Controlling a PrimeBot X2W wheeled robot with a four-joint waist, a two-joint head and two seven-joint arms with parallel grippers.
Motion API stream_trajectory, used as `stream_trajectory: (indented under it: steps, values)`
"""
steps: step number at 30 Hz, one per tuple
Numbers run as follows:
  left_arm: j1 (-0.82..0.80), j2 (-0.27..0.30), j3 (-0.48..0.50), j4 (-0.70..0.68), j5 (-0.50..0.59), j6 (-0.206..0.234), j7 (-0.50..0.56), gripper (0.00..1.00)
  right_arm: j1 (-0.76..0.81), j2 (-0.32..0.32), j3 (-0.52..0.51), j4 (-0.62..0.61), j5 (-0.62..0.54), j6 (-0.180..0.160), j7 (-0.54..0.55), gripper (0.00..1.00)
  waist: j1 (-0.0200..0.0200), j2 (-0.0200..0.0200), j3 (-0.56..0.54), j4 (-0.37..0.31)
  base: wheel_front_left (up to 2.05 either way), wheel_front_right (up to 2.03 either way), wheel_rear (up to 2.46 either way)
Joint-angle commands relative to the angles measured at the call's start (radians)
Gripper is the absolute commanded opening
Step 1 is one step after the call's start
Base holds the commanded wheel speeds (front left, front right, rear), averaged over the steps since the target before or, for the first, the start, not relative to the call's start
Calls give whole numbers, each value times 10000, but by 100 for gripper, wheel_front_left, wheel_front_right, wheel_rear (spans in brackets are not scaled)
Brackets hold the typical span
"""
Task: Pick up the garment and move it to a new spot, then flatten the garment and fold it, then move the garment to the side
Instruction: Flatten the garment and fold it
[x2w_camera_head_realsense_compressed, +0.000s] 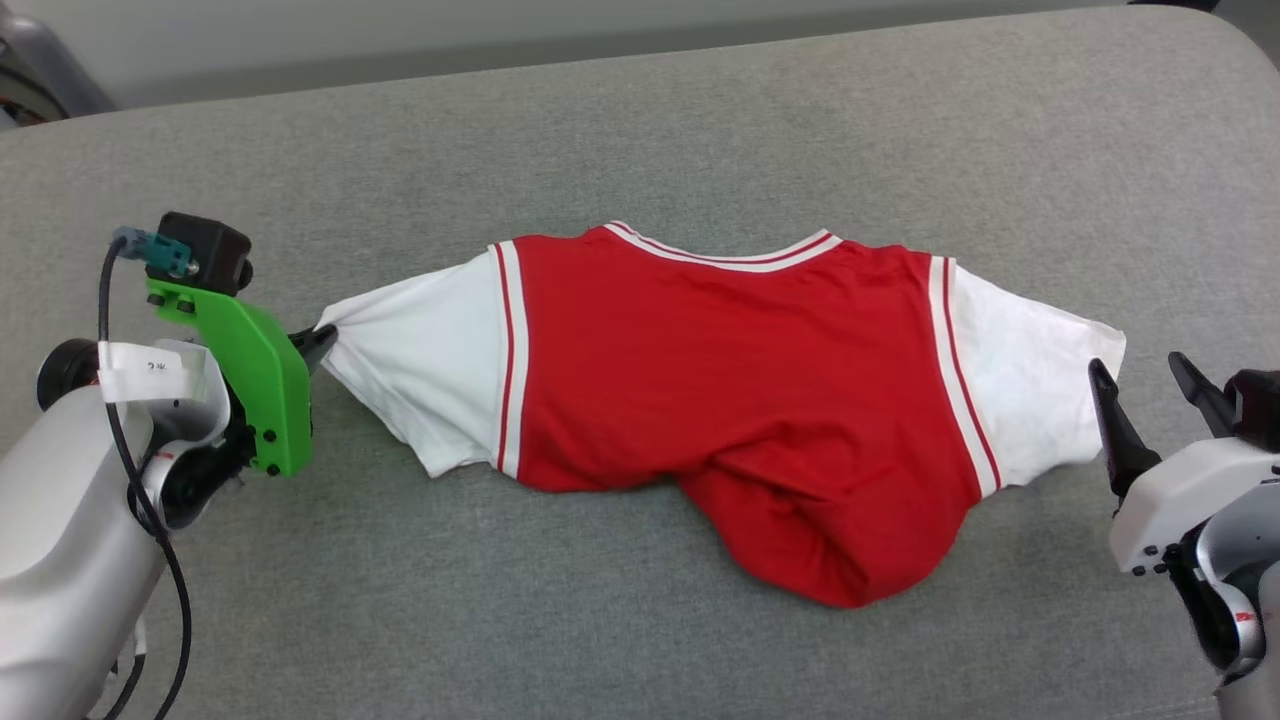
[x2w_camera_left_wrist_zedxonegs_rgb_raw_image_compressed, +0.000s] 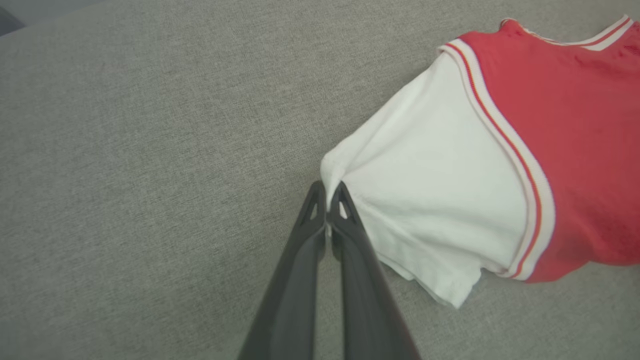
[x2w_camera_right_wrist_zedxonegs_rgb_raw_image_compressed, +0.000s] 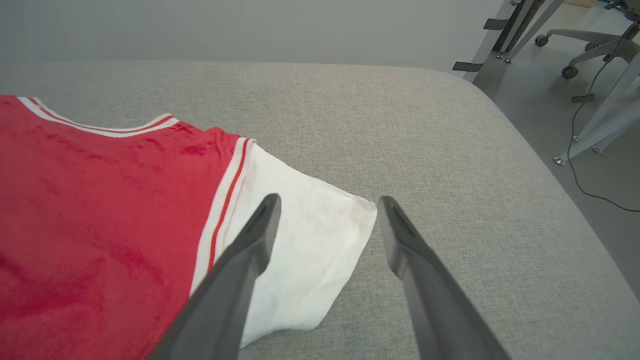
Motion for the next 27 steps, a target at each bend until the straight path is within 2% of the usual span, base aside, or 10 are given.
stream_trajectory:
  steps: [1, 8, 10, 12, 16, 19, 25, 27]
  values:
    - [332, 189, 29, -488, -55, 205, 6, 0, 93, -263, 82, -167, 248, -9, 654, 100, 0, 103, -294, 509, 0, 0, 0]
    - [1533, 987, 290, -4245, -106, 1700, 355, 0, -325, -1567, 36, -939, 1174, -9, 4950, 100, 0, 103, 188, 1099, 0, 0, 0]
    - [1784, 1114, 315, -5134, -55, 2058, 413, 0, -496, -1958, 59, -1193, 1236, -9, 6028, 100, 0, 103, 391, 1258, 0, 0, 0]
    - [1978, 1205, 304, -5875, 32, 2370, 476, 0, -802, -2077, -140, -1393, 1349, -9, 6777, 100, 0, 103, 598, 1390, 0, 0, 0]
    - [2139, 1237, 231, -6914, 241, 2806, 575, 0, -1371, -2415, -351, -1344, 1157, -9, 7732, 100, 0, 103, 1026, 1660, 0, 0, 0]
    - [2124, 1188, 150, -7370, 423, 2980, 600, 0, -1754, -2483, -556, -979, 1017, -9, 8118, 100, 0, 103, 1301, 1853, 0, 0, 0]
    - [1951, 1047, -58, -7842, 739, 3105, 693, 0, -2208, -2615, -758, 63, 683, -9, 8258, 100, 0, 103, 1642, 2142, 0, 0, 0]
    - [1843, 912, -143, -7965, 823, 3145, 719, 0, -2237, -2666, -529, 632, 691, -9, 8158, 100, 0, 103, 1752, 2255, 0, 0, 0]
